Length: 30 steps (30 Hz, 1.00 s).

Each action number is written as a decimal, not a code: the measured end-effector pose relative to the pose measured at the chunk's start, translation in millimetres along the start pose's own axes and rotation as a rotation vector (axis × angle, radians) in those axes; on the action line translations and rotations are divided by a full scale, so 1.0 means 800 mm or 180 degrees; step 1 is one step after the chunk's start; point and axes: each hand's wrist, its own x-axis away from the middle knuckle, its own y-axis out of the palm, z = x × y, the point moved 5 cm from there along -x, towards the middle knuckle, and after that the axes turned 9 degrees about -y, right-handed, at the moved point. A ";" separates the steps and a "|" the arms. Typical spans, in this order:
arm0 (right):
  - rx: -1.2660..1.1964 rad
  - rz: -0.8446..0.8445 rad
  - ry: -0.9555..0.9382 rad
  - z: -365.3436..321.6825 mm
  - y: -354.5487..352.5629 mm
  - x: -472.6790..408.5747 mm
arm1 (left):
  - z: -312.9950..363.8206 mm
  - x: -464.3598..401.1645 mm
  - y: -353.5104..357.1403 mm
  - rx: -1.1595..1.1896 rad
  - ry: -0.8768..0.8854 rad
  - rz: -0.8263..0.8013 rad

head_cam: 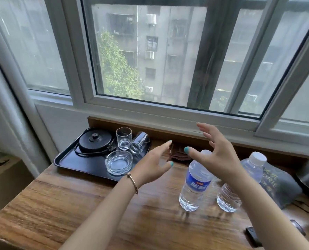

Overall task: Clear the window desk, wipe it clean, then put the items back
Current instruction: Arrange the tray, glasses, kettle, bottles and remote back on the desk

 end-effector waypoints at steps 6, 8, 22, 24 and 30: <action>-0.0085 0.0369 0.0393 -0.001 -0.023 0.040 | 0.041 0.001 -0.011 0.0377 0.0382 -0.0103; -0.0130 0.0592 0.0550 -0.004 -0.037 0.058 | 0.061 0.004 -0.019 0.0544 0.0561 -0.0162; 0.0181 0.1447 0.1047 -0.004 -0.174 0.164 | 0.262 0.045 0.036 0.0607 0.1988 -0.0860; 0.0232 0.1507 0.1142 0.013 -0.200 0.183 | 0.277 0.042 0.057 0.0573 0.2144 -0.0806; -0.0002 0.1726 0.1450 0.087 -0.282 0.225 | 0.333 0.030 0.170 0.0597 0.2299 -0.0997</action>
